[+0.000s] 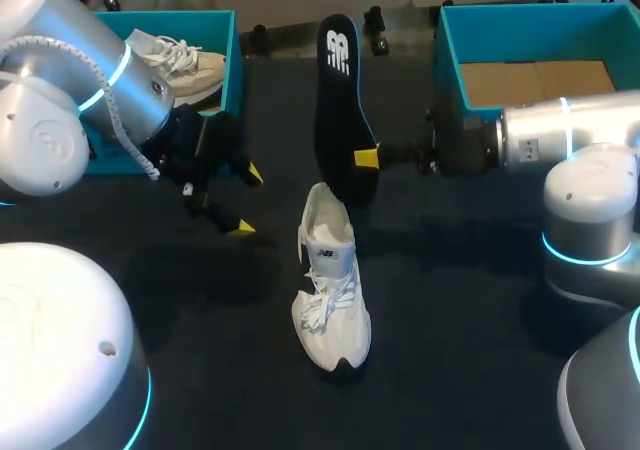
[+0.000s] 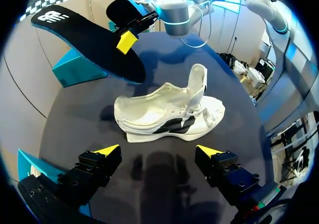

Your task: Take the shoe out of the shoebox, open the shoe tongue, remove and reinsert the insole, then place the shoe into the shoebox

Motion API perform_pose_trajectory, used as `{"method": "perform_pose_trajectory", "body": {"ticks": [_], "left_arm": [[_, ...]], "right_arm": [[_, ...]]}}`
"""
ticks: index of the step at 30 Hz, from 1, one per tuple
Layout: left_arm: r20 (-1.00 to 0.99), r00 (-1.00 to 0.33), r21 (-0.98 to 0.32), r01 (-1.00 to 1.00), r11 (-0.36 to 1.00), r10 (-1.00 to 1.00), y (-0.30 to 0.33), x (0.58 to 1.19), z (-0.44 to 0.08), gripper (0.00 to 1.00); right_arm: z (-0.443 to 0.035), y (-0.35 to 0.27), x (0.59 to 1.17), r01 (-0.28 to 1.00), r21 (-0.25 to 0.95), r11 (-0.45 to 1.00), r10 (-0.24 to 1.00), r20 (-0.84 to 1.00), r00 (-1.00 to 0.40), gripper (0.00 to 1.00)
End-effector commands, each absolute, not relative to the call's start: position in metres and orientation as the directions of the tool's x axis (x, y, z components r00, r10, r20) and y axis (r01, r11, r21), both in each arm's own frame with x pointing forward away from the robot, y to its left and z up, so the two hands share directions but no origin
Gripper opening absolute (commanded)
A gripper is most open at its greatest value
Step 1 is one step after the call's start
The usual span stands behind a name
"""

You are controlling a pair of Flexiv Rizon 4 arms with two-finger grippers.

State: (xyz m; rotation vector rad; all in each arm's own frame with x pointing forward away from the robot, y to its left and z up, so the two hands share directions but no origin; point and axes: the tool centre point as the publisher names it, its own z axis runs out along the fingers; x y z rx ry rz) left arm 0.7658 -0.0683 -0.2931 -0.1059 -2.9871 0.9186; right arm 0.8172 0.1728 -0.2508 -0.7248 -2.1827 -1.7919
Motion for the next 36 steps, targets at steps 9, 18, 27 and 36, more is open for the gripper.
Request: {"method": "perform_pose_trajectory", "body": {"ticks": [9, 18, 27, 36], "left_arm": [[0.09, -0.992, -0.462, 0.033, 0.886, 0.084, -0.061, 0.757, -0.3, 1.0], [0.158, -0.987, -0.44, -0.032, 0.897, 0.042, -0.064, 0.757, -0.304, 1.0], [0.158, -0.987, -0.428, -0.032, 0.903, 0.04, -0.062, 0.754, -0.307, 1.0], [0.134, -0.991, -0.441, -0.031, 0.897, 0.031, -0.071, 0.755, -0.303, 1.0]], "right_arm": [[-0.255, 0.18, 0.824, 0.495, 0.859, 0.131, 0.209, 0.464, -0.861, 0.0], [-0.268, 0.198, 0.828, 0.463, 0.878, 0.121, 0.158, 0.443, -0.882, 0.0], [-0.278, 0.21, 0.827, 0.483, 0.867, 0.121, 0.117, 0.471, -0.874, 0.0], [-0.278, 0.21, 0.827, 0.483, 0.867, 0.121, 0.117, 0.471, -0.874, 0.0]]}}
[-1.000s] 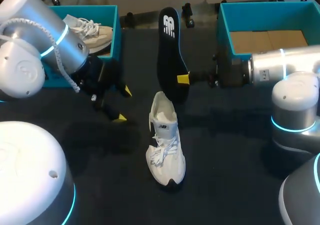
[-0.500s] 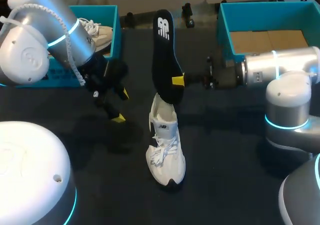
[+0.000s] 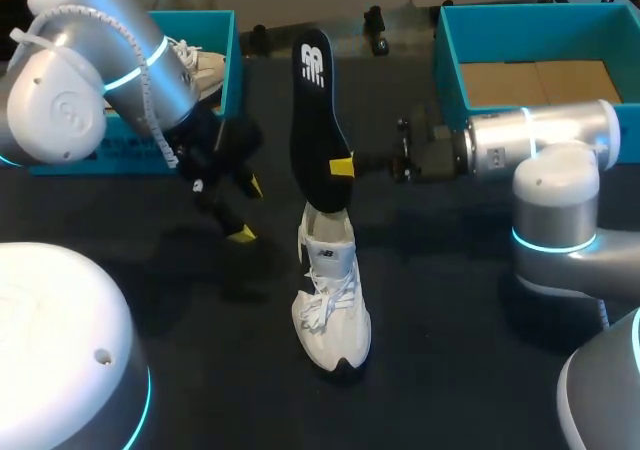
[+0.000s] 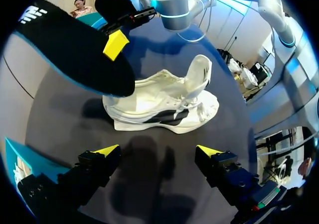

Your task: Take the shoe out of the shoebox, open the shoe tongue, remove and reinsert the insole, then place the shoe into the shoebox

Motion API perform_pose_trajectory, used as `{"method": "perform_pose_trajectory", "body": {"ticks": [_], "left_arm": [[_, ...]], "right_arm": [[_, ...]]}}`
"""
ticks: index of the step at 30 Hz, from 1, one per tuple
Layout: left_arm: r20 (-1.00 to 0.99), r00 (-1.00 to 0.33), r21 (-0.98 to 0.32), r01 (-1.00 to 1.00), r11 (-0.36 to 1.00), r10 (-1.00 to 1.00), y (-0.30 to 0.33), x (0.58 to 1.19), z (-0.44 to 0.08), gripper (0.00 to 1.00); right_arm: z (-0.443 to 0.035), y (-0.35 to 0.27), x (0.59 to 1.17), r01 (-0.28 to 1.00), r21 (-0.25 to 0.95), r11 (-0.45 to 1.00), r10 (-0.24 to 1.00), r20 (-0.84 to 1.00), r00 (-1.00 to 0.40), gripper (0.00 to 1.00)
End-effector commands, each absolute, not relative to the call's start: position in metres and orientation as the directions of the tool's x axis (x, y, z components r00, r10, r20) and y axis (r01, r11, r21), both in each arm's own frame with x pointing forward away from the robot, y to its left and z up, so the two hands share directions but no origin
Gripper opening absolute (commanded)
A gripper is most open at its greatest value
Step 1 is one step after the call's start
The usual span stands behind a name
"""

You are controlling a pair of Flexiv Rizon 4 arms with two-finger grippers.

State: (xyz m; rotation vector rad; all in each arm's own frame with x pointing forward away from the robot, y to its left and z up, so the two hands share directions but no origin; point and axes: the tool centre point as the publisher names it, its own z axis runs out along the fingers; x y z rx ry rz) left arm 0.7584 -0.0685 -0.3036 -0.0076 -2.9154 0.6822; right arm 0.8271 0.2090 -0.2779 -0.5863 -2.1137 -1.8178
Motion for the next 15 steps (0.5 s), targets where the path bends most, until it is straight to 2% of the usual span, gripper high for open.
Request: {"method": "perform_pose_trajectory", "body": {"ticks": [1, 15], "left_arm": [[0.135, -0.991, -0.44, -0.035, 0.897, 0.027, -0.072, 0.755, -0.303, 1.0], [0.123, -0.992, -0.44, -0.055, 0.896, 0.0, -0.07, 0.761, -0.299, 1.0]], "right_arm": [[-0.279, 0.21, 0.826, 0.485, 0.866, 0.122, 0.118, 0.472, -0.873, 0.0], [-0.294, 0.219, 0.814, 0.482, 0.872, 0.079, 0.146, 0.469, -0.871, 0.0]]}}
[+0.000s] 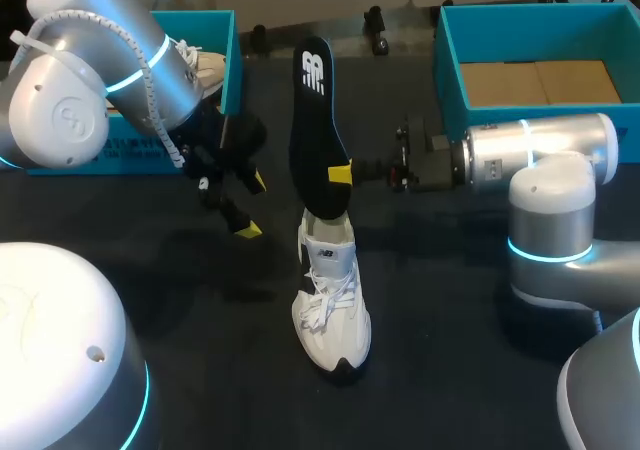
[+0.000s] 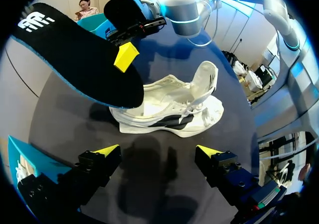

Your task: Take the shoe out of the shoebox, open the shoe tongue, remove and reinsert the insole, then place the shoe into the shoebox

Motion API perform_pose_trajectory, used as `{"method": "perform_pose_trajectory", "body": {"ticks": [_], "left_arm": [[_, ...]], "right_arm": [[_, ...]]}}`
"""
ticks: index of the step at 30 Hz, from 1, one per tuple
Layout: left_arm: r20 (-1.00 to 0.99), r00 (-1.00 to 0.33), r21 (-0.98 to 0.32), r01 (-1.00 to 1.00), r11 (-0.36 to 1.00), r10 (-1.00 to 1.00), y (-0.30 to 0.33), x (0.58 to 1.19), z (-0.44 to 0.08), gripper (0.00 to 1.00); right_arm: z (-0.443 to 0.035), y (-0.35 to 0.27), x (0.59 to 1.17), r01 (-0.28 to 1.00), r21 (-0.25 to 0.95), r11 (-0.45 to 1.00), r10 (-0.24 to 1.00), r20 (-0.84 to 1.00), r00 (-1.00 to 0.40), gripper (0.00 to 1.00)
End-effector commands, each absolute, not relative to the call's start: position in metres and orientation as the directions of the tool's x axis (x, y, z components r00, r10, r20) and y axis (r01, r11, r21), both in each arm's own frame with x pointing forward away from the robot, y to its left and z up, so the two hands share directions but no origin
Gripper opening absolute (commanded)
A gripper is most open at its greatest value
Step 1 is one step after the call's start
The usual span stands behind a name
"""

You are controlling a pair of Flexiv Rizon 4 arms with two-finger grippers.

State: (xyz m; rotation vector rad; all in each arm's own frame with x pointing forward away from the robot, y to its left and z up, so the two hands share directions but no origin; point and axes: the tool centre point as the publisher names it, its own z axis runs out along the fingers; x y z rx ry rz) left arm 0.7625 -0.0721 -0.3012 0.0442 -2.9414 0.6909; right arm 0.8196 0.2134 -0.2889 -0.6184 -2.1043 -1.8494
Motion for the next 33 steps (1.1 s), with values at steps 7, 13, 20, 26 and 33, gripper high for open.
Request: {"method": "perform_pose_trajectory", "body": {"ticks": [7, 13, 20, 26, 33], "left_arm": [[0.121, -0.993, -0.436, -0.056, 0.898, -0.004, -0.071, 0.76, -0.3, 1.0], [0.121, -0.993, -0.436, -0.056, 0.898, -0.004, -0.071, 0.76, -0.3, 1.0], [0.121, -0.993, -0.436, -0.056, 0.898, -0.004, -0.071, 0.76, -0.3, 1.0], [0.121, -0.993, -0.436, -0.056, 0.898, -0.004, -0.071, 0.76, -0.3, 1.0], [0.121, -0.993, -0.436, -0.056, 0.898, -0.004, -0.071, 0.76, -0.3, 1.0]], "right_arm": [[-0.3, 0.221, 0.811, 0.486, 0.872, 0.059, 0.144, 0.474, -0.869, 0.0], [-0.308, 0.221, 0.807, 0.497, 0.866, 0.051, 0.155, 0.485, -0.861, 0.0], [-0.317, 0.219, 0.8, 0.479, 0.874, 0.078, 0.177, 0.46, -0.87, 0.0], [-0.324, 0.219, 0.793, 0.474, 0.878, 0.071, 0.187, 0.455, -0.871, 0.0], [-0.33, 0.215, 0.787, 0.48, 0.873, 0.083, 0.192, 0.459, -0.867, 0.0]]}}
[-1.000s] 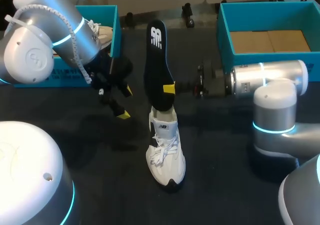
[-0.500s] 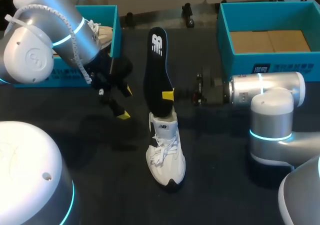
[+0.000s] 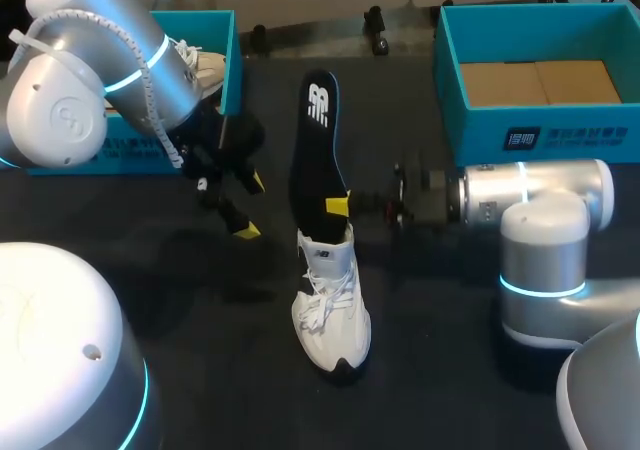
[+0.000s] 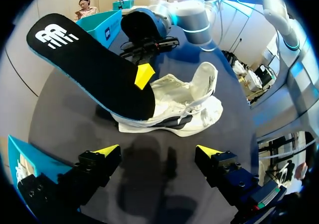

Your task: Take the shoe out of the shoebox, open the shoe tongue, remove and reinsert the insole, then place the shoe into the shoebox

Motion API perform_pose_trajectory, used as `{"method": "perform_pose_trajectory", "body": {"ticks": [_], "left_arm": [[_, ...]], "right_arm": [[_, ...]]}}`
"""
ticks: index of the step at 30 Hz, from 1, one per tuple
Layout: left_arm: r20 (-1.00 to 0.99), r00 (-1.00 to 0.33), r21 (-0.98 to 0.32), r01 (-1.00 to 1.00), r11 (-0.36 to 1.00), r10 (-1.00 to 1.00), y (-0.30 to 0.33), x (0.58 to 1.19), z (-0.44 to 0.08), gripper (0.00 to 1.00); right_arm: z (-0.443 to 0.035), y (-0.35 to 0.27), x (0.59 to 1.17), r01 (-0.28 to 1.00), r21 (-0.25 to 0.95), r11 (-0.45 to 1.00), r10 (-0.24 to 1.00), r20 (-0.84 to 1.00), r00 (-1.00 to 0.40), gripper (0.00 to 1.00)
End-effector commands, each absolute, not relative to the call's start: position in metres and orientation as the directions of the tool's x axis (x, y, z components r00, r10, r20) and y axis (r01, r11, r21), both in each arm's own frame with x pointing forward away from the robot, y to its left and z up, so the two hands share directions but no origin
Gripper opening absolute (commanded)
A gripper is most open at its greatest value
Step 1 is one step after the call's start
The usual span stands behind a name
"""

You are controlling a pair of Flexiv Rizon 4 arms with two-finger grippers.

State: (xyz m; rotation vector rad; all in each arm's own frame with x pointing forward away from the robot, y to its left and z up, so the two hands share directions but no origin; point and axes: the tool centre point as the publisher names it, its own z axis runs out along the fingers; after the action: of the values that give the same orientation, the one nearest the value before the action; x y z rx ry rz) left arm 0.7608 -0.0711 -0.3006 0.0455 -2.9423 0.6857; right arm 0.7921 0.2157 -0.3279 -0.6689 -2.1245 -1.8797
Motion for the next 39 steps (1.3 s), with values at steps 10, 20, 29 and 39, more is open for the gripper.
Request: {"method": "perform_pose_trajectory", "body": {"ticks": [10, 20, 29, 39], "left_arm": [[0.121, -0.993, -0.436, -0.056, 0.898, -0.004, -0.071, 0.76, -0.3, 1.0], [0.121, -0.993, -0.436, -0.056, 0.898, -0.004, -0.071, 0.76, -0.3, 1.0], [0.121, -0.993, -0.436, -0.056, 0.898, -0.004, -0.071, 0.76, -0.3, 1.0], [0.121, -0.993, -0.436, -0.056, 0.898, -0.004, -0.071, 0.76, -0.3, 1.0]], "right_arm": [[-0.341, 0.215, 0.778, 0.513, 0.855, 0.079, 0.183, 0.494, -0.85, 0.0], [-0.353, 0.22, 0.763, 0.564, 0.818, 0.111, 0.161, 0.545, -0.823, 0.0], [-0.354, 0.221, 0.76, 0.581, 0.806, 0.11, 0.167, 0.561, -0.811, 0.0], [-0.338, 0.219, 0.773, 0.549, 0.824, 0.139, 0.17, 0.527, -0.833, 0.21]]}}
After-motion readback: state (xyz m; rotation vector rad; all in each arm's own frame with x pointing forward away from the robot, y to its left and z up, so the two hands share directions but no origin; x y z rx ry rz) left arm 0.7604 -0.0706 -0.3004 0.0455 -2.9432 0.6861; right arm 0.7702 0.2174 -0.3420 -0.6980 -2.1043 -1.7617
